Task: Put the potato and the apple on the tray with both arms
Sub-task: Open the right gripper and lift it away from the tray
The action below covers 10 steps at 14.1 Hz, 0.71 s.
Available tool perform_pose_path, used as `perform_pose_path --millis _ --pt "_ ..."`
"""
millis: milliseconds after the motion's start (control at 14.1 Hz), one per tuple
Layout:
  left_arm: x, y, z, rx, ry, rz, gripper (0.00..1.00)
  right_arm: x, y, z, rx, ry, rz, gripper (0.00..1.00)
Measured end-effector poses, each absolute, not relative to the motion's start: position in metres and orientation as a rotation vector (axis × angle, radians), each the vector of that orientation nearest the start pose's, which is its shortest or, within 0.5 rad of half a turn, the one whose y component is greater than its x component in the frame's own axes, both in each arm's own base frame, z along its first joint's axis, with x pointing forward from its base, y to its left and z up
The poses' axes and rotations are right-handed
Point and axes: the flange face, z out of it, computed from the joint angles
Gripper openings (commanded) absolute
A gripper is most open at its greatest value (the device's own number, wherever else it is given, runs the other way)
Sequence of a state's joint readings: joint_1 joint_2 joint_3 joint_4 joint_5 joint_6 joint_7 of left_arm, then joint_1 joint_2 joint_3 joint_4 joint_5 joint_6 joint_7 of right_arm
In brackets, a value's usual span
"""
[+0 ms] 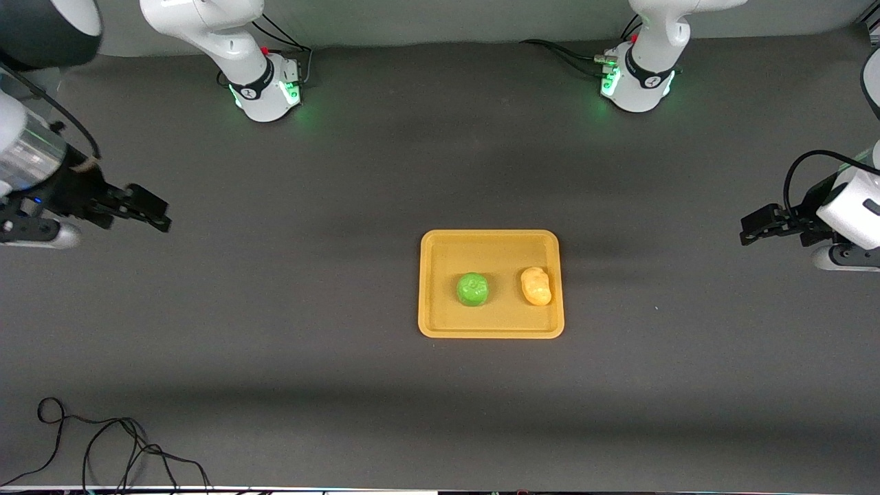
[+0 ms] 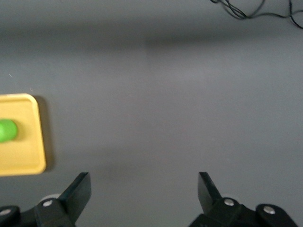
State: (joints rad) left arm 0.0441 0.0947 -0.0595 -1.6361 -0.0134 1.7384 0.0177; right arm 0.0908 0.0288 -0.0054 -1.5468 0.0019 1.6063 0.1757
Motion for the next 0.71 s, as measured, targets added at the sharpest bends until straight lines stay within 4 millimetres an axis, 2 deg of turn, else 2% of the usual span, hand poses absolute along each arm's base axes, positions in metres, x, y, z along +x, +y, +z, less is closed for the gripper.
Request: perform_pose_path --millis 142,283,709 --pt "0.593 -0.009 0.554 -3.159 0.050 -0.013 1.00 0.552 0.033 0.620 -3.131 0.107 -0.027 1.00" --pt "0.593 -0.009 0.557 -3.151 0.053 -0.020 1.00 0.548 0.034 0.617 -3.121 0.081 -0.013 1.00" --pt "0.579 -0.017 0.583 -3.122 0.087 -0.035 1.00 0.548 0.028 0.609 -3.130 0.024 0.013 1.00"
